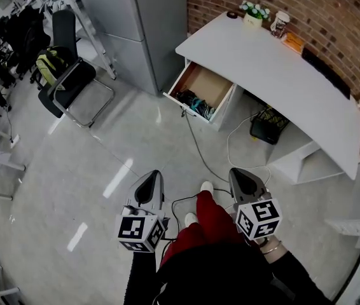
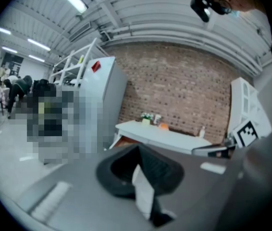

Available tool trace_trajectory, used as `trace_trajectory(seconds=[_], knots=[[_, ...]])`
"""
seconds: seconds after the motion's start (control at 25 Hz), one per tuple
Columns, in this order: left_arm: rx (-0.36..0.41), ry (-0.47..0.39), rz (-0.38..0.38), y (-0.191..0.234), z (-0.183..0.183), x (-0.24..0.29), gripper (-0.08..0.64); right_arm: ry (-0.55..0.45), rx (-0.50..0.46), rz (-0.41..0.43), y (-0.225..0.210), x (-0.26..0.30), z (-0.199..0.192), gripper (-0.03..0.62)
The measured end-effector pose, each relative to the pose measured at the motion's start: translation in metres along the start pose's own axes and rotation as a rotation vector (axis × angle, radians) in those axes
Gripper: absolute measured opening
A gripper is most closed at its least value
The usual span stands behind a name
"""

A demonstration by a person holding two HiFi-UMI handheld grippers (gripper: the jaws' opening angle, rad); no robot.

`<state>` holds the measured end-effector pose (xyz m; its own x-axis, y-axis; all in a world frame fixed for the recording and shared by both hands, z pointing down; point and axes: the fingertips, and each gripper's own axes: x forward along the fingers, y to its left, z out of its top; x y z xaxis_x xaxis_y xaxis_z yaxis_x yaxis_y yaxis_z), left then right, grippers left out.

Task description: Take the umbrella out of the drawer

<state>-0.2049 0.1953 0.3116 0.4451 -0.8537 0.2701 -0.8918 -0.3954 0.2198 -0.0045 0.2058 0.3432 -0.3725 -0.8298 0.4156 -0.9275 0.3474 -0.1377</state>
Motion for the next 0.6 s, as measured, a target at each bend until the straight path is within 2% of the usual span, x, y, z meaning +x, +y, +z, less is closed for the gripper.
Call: trace_trajectory(seconds=[0.24,0.6], knots=[[0.013,0.013,-0.024,0.010,0.012,0.033,0.005,-0.001,0.020,-0.002,-0.016,0.036,0.012,-0.002],[0.065,0.085,-0.076,0.022,0.021,0.127,0.005,0.039,0.043,-0.010,-0.056,0.103,0.028,-0.002]])
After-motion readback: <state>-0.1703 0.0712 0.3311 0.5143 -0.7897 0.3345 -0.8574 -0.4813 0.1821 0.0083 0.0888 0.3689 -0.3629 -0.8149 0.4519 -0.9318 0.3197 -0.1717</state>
